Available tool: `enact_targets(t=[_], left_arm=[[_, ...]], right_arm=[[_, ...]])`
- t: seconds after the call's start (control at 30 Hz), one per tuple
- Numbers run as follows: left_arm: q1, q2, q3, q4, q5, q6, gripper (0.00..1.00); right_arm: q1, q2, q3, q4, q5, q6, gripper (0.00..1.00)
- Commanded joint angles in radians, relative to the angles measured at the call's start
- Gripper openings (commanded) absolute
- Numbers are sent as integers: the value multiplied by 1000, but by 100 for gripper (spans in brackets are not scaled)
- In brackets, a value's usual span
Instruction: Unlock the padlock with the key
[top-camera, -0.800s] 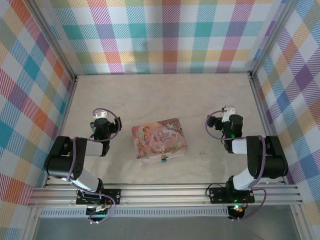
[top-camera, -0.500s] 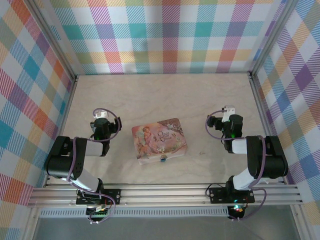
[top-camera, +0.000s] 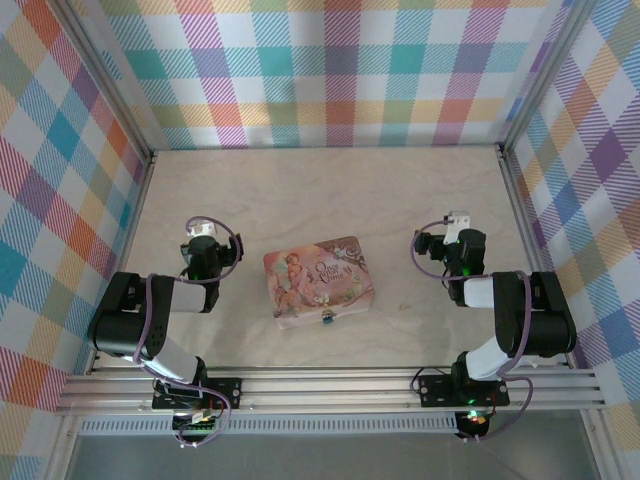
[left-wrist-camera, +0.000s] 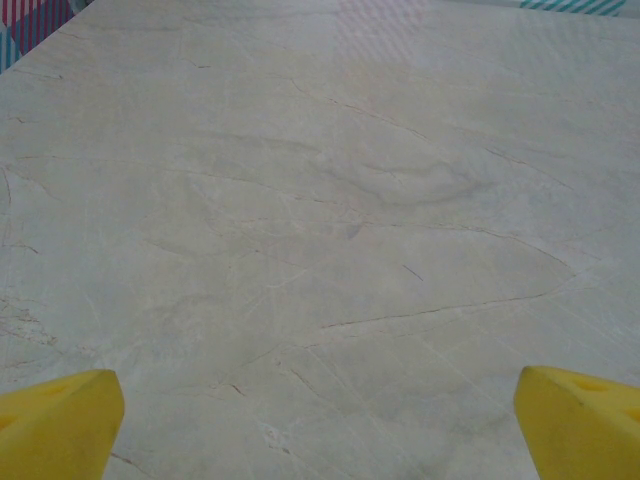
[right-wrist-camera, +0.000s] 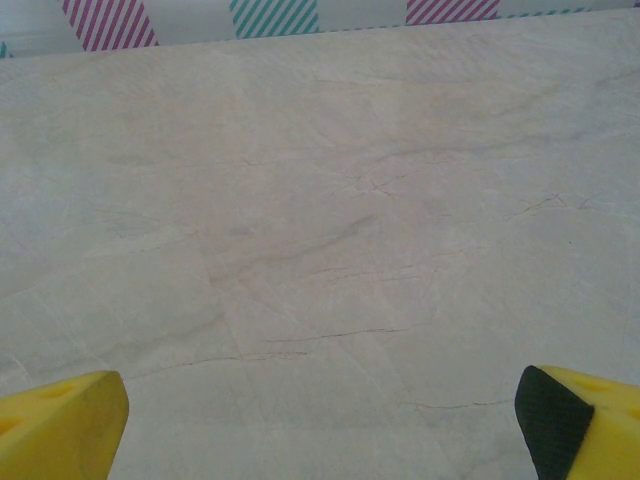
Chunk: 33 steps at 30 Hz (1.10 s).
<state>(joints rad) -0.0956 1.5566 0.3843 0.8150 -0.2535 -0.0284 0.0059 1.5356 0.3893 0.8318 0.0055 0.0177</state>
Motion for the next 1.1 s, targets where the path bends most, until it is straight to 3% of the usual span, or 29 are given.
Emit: enact_targets(t=[0.0,0.1,0.17,0.27,0.4,0.53,0.73,0.87,1.07], left_arm=[[8,2,11,33,7,20,100],[8,-66,51,-82,1,18,100],[8,-139,114,-257,-1,14,100],[4,-224,156,-361,-11,-10,100],[4,-312,218,-489,25,-108,100],[0,-358,320,-708,102,-296,100],[-50,-384,370,-850,264,-508,100],[-126,-363,423,-924,297,-525,100],[-186,-352,475,-952,308,-521,100]], right_arm=[[-2,-8,18,2,-14,-2,100],[-1,-71,33,-84,-2,2,100],[-1,-142,64,-223,23,22,100],[-1,-225,124,-415,0,60,100],[-1,-305,227,-688,-42,177,100],[5,-357,311,-902,-139,316,99],[122,-396,420,-1260,-145,420,84],[237,-366,460,-1467,-115,462,73],[364,-288,461,-1620,-46,514,61]])
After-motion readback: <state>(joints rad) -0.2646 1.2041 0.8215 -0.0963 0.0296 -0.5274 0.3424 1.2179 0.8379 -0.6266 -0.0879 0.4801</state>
